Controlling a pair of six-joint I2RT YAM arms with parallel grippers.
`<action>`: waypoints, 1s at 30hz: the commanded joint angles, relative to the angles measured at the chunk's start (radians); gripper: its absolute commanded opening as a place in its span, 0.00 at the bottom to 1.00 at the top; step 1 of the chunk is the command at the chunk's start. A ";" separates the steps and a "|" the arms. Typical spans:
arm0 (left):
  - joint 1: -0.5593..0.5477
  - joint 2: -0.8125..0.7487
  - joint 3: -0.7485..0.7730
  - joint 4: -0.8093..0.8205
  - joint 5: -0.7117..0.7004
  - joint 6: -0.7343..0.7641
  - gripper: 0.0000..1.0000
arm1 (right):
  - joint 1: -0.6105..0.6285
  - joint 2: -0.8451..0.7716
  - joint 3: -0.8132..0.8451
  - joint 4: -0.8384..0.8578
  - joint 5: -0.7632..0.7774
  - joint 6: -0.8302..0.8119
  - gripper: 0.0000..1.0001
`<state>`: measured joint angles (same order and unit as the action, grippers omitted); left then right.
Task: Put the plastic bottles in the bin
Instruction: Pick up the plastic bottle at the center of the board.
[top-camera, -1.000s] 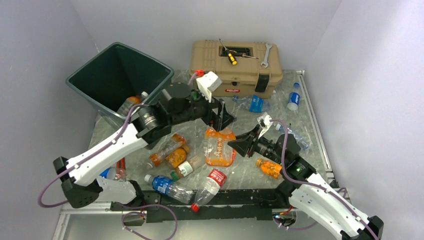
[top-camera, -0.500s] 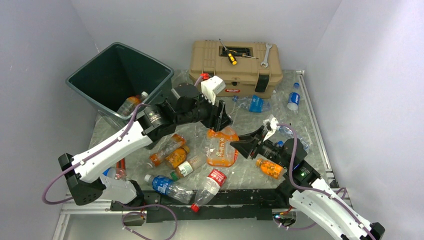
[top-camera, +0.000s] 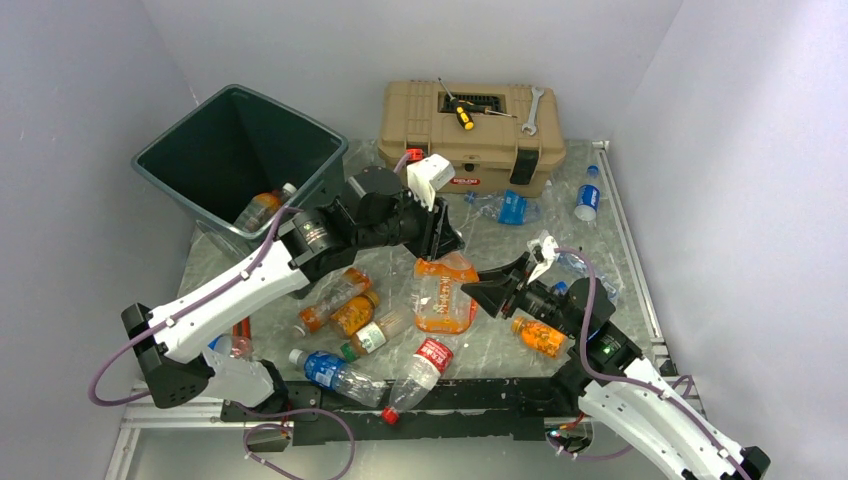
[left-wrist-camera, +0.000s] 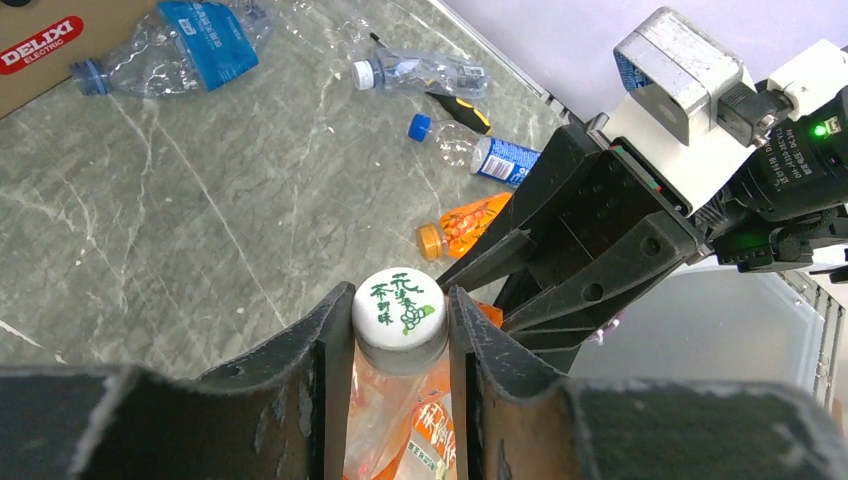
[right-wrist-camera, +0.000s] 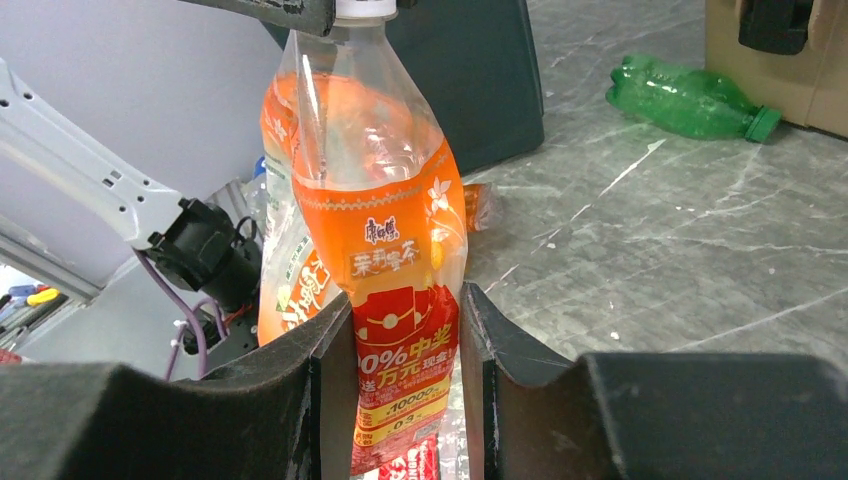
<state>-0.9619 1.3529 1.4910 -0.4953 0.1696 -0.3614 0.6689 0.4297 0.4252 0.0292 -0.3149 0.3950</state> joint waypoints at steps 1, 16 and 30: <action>-0.003 -0.002 0.016 0.029 0.049 -0.004 0.38 | 0.007 -0.010 0.021 0.010 0.009 -0.007 0.00; -0.004 0.005 0.008 0.039 0.097 -0.013 0.00 | 0.009 -0.029 0.019 0.002 0.028 -0.004 0.00; -0.005 -0.066 -0.051 0.118 0.073 -0.014 0.00 | 0.008 0.001 0.057 0.019 -0.009 0.089 0.97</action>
<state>-0.9619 1.3449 1.4509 -0.4629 0.2134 -0.3683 0.6731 0.4221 0.4259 0.0006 -0.2981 0.4446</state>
